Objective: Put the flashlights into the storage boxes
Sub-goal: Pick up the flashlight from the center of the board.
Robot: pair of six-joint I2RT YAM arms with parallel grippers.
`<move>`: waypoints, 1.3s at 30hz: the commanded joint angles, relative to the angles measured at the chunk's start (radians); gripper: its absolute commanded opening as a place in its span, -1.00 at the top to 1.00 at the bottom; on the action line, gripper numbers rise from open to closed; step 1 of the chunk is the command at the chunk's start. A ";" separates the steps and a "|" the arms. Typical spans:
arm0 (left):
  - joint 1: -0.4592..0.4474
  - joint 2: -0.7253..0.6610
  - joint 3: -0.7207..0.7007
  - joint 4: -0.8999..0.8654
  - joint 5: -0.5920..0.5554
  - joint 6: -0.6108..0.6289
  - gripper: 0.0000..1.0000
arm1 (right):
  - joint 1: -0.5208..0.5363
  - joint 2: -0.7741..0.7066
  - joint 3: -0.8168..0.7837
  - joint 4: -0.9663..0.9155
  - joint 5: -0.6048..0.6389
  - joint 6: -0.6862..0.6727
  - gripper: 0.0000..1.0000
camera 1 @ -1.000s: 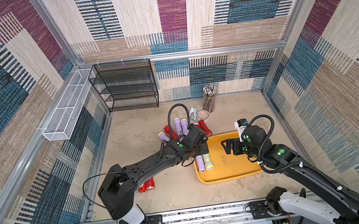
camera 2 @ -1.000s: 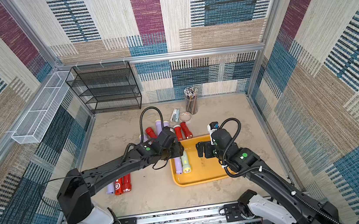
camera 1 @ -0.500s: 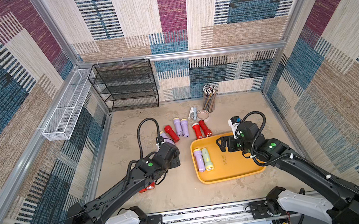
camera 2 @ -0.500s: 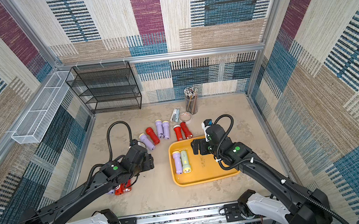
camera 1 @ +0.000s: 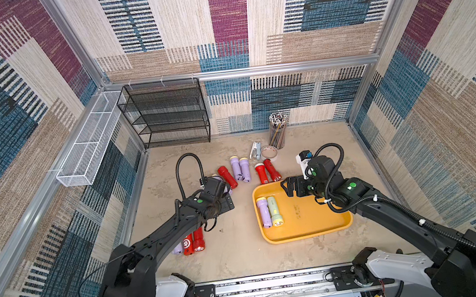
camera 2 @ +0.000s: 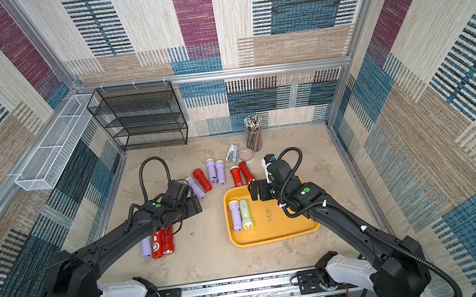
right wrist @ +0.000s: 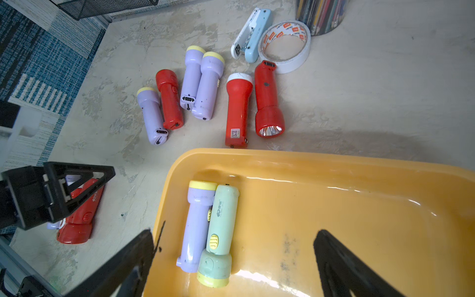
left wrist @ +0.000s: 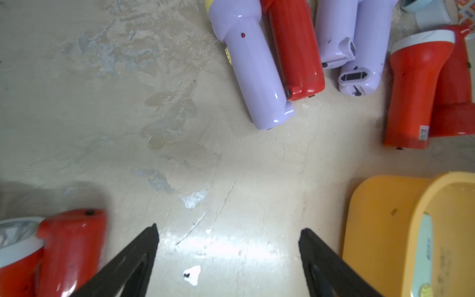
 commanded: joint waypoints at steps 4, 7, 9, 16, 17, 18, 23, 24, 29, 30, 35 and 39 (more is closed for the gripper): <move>0.034 0.158 0.078 0.076 0.000 -0.070 -0.65 | -0.001 0.010 -0.004 0.039 0.041 -0.022 -0.99; 0.039 0.227 0.131 0.071 -0.014 -0.101 -0.65 | -0.001 0.016 -0.002 0.043 0.060 -0.030 -0.99; 0.044 0.271 0.171 0.065 -0.021 -0.120 -0.64 | -0.002 0.020 0.004 0.047 0.073 -0.039 -0.99; 0.057 0.365 0.258 0.069 -0.015 -0.159 -0.62 | -0.004 0.037 0.013 0.054 0.106 -0.067 -0.99; 0.059 0.375 0.268 0.067 -0.017 -0.162 -0.61 | -0.005 0.038 0.012 0.055 0.108 -0.070 -0.99; 0.063 0.383 0.276 0.068 -0.019 -0.161 -0.61 | -0.007 0.038 0.011 0.057 0.109 -0.073 -0.99; 0.088 0.423 0.298 0.065 -0.022 -0.163 -0.58 | -0.017 0.034 0.001 0.059 0.112 -0.088 -0.99; 0.091 0.428 0.300 0.067 -0.022 -0.163 -0.57 | -0.020 0.032 0.000 0.060 0.112 -0.090 -0.99; 0.107 0.464 0.330 0.066 -0.007 -0.155 -0.46 | -0.036 0.020 -0.008 0.061 0.110 -0.101 -0.99; 0.107 0.473 0.341 0.061 -0.004 -0.153 -0.43 | -0.039 0.019 -0.009 0.062 0.110 -0.101 -0.99; 0.112 0.503 0.365 0.051 0.011 -0.140 -0.19 | -0.049 0.016 -0.011 0.063 0.104 -0.105 -0.99; 0.114 0.508 0.350 0.056 0.017 -0.140 -0.13 | -0.053 0.021 -0.016 0.071 0.098 -0.105 -0.99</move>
